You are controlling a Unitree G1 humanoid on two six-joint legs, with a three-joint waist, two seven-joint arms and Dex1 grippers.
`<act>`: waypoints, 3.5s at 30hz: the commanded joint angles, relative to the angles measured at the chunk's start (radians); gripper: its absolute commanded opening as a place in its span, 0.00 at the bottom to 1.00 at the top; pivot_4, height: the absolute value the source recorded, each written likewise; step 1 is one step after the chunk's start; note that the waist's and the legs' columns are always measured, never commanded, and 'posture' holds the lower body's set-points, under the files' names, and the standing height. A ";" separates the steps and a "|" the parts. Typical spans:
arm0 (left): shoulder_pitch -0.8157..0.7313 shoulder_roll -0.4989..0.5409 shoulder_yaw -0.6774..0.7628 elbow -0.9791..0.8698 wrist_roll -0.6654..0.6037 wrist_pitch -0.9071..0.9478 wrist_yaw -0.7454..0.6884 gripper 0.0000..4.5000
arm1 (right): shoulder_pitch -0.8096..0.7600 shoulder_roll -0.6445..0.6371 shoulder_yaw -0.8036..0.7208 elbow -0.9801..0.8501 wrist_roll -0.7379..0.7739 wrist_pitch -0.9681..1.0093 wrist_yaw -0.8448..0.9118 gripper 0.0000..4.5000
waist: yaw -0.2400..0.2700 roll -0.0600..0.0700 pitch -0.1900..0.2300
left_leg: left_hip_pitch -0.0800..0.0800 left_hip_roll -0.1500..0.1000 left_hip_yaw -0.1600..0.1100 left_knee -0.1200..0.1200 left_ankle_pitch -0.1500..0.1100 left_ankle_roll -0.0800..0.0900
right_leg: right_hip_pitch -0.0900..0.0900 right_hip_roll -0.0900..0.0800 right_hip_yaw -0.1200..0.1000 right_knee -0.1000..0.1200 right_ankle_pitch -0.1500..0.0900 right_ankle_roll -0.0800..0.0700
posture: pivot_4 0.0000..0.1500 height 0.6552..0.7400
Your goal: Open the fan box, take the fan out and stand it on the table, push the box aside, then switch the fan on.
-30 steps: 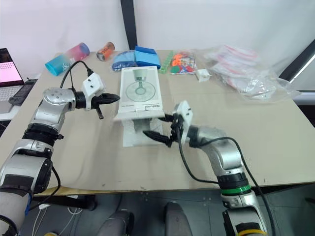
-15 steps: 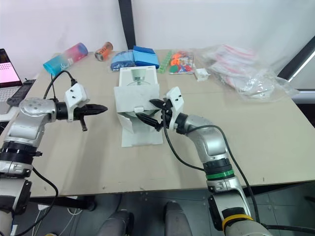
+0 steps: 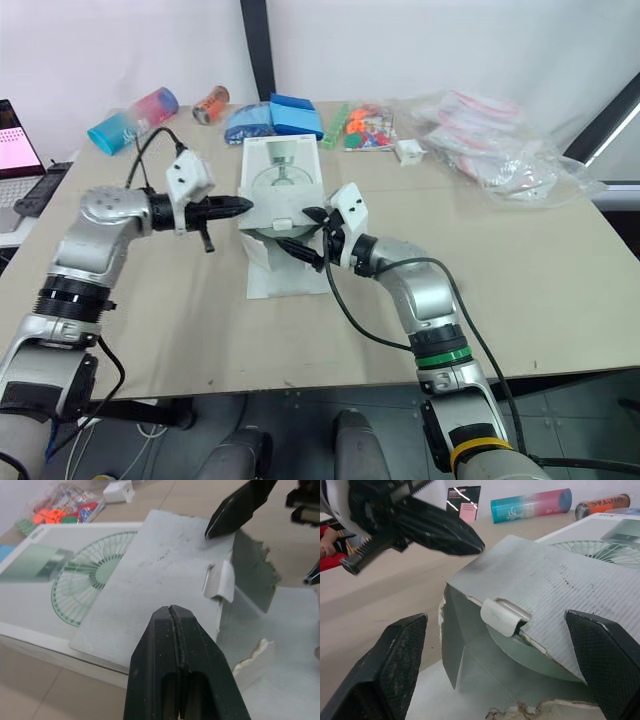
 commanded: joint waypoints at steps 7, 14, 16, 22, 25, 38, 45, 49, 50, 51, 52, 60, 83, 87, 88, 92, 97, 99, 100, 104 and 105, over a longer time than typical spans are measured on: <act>-0.061 -0.026 -0.007 0.113 0.057 -0.106 0.038 0.00 | -0.061 -0.030 -0.070 -0.133 0.049 0.115 -0.066 0.65 | 0.001 0.000 0.000 | 0.000 0.000 0.000 0.000 0.000 0.001 | 0.000 0.000 0.000 0.000 0.000 0.000 | 1.00 1.00; -0.064 -0.025 0.001 0.117 0.059 -0.111 0.039 0.00 | -0.140 -0.134 0.053 -0.263 -0.049 0.225 -0.079 0.01 | 0.001 0.000 0.000 | 0.000 0.000 0.000 0.000 -0.001 0.002 | 0.000 0.000 0.000 0.000 0.000 0.000 | 1.00 1.00; -0.063 -0.024 0.002 0.113 0.058 -0.110 0.040 0.00 | -0.162 -0.164 0.107 -0.303 -0.079 0.269 -0.072 0.01 | 0.000 0.000 0.000 | 0.000 0.000 0.000 0.000 -0.001 0.002 | 0.000 0.000 0.000 0.000 0.000 0.000 | 1.00 1.00; -0.059 -0.031 0.005 0.103 0.053 -0.106 0.048 0.00 | -0.186 -0.222 0.216 -0.360 -0.159 0.305 -0.050 0.01 | 0.001 0.000 0.000 | 0.000 0.000 0.000 0.000 -0.002 0.003 | 0.000 0.000 0.000 0.000 0.000 0.000 | 1.00 1.00; -0.056 -0.034 0.006 0.099 0.052 -0.105 0.051 0.00 | -0.180 -0.231 0.235 -0.344 -0.180 0.296 -0.045 0.01 | 0.001 0.000 0.000 | 0.000 0.000 0.000 0.000 -0.002 0.003 | 0.000 0.000 0.000 0.000 0.000 0.000 | 1.00 1.00; -0.044 -0.038 0.008 0.082 0.048 -0.106 0.062 0.00 | -0.153 -0.283 0.349 -0.267 -0.353 0.218 -0.033 0.01 | 0.001 0.000 0.000 | 0.000 0.000 0.000 0.000 -0.001 0.001 | 0.000 0.000 0.000 0.000 0.000 0.000 | 1.00 1.00; -0.047 -0.047 0.016 0.094 0.042 -0.109 0.077 0.00 | -0.128 -0.337 0.339 -0.322 -0.385 0.139 0.026 0.01 | 0.002 0.000 0.000 | 0.000 0.000 0.000 0.000 -0.001 0.002 | 0.000 0.000 0.000 -0.001 0.000 0.000 | 1.00 1.00; -0.054 -0.055 0.011 0.106 0.047 -0.111 0.083 0.00 | -0.113 -0.364 0.340 -0.344 -0.404 0.113 0.049 0.01 | 0.002 0.000 0.000 | 0.000 0.000 0.000 0.000 -0.001 0.002 | 0.000 0.000 0.000 -0.001 0.000 0.000 | 1.00 1.00; -0.052 -0.056 0.010 0.103 0.047 -0.111 0.083 0.00 | -0.109 -0.371 0.336 -0.356 -0.404 0.112 0.057 0.01 | 0.002 0.000 0.000 | 0.000 0.000 0.000 0.000 -0.001 0.002 | 0.000 0.000 0.000 -0.001 0.000 0.000 | 1.00 1.00; -0.049 -0.057 0.009 0.100 0.047 -0.110 0.082 0.00 | -0.106 -0.377 0.329 -0.367 -0.400 0.108 0.066 0.01 | 0.002 0.000 0.000 | 0.000 0.000 0.000 0.000 -0.001 0.001 | 0.000 0.000 0.000 -0.001 0.000 0.000 | 1.00 1.00; -0.050 -0.057 0.009 0.100 0.047 -0.109 0.081 0.00 | -0.105 -0.381 0.324 -0.372 -0.400 0.105 0.074 0.01 | 0.002 0.000 0.000 | 0.000 0.000 0.000 0.000 -0.001 0.001 | 0.000 0.000 0.000 -0.001 0.000 0.000 | 1.00 1.00; -0.051 -0.057 0.008 0.103 0.049 -0.108 0.077 0.00 | -0.096 -0.441 0.303 -0.301 -0.442 0.026 0.100 0.01 | 0.003 0.000 0.000 | 0.000 0.000 0.000 0.000 -0.001 0.001 | 0.000 0.000 0.000 -0.002 0.000 0.000 | 1.00 1.00; -0.049 -0.053 0.009 0.096 0.051 -0.101 0.077 0.00 | -0.134 -0.228 0.185 0.020 -0.516 -0.034 -0.096 0.01 | 0.002 -0.001 0.000 | 0.000 0.001 0.001 0.000 0.001 -0.001 | 0.000 0.000 0.000 -0.002 0.000 0.000 | 1.00 1.00; -0.057 -0.049 0.013 0.107 0.052 -0.106 0.081 0.00 | -0.112 -0.170 0.159 -0.008 -0.453 0.005 -0.074 0.01 | 0.001 -0.001 0.000 | 0.000 0.001 0.001 0.000 0.001 -0.001 | 0.000 0.000 0.000 -0.002 0.000 0.000 | 1.00 1.00; -0.060 -0.048 0.014 0.110 0.053 -0.108 0.083 0.00 | -0.107 -0.163 0.161 -0.016 -0.449 0.008 -0.070 0.01 | 0.001 -0.001 0.000 | 0.000 0.001 0.001 0.000 0.001 -0.001 | 0.000 0.001 0.000 -0.002 0.000 -0.001 | 1.00 1.00; -0.064 -0.046 0.016 0.120 0.056 -0.119 0.088 0.00 | -0.093 -0.142 0.155 -0.040 -0.425 0.023 -0.058 0.01 | 0.000 -0.001 0.000 | 0.000 0.001 0.001 0.000 0.001 -0.001 | 0.000 0.001 0.000 -0.002 0.000 -0.001 | 1.00 1.00; -0.059 -0.042 0.022 0.121 0.056 -0.122 0.096 0.00 | -0.097 -0.125 0.147 -0.054 -0.407 0.046 -0.058 0.01 | -0.001 -0.001 0.000 | 0.000 0.001 0.001 0.000 0.001 -0.001 | 0.000 0.001 0.000 -0.001 0.001 -0.001 | 1.00 1.00; -0.059 -0.038 0.025 0.126 0.057 -0.126 0.100 0.00 | -0.098 -0.119 0.144 -0.059 -0.403 0.052 -0.061 0.01 | -0.001 -0.001 0.000 | 0.000 0.001 0.001 0.000 0.001 -0.001 | 0.000 0.001 0.000 -0.001 0.001 -0.001 | 1.00 1.00; -0.059 -0.037 0.026 0.129 0.058 -0.127 0.102 0.00 | -0.099 -0.117 0.144 -0.060 -0.402 0.054 -0.063 0.01 | -0.001 -0.001 0.000 | 0.000 0.001 0.001 0.000 0.001 -0.001 | 0.000 0.001 0.000 -0.001 0.001 -0.001 | 1.00 1.00; -0.060 -0.030 0.031 0.137 0.060 -0.131 0.105 0.00 | -0.101 -0.107 0.144 -0.063 -0.400 0.062 -0.072 0.01 | -0.001 -0.001 0.000 | 0.000 0.001 0.001 0.000 0.001 -0.001 | 0.000 0.001 0.000 -0.001 0.001 -0.001 | 1.00 1.00; -0.060 -0.029 0.031 0.138 0.060 -0.131 0.105 0.00 | -0.101 -0.103 0.142 -0.064 -0.395 0.065 -0.073 0.01 | -0.001 -0.001 0.000 | 0.000 0.001 0.001 0.000 0.001 -0.001 | 0.000 0.001 0.000 -0.001 0.001 -0.001 | 1.00 1.00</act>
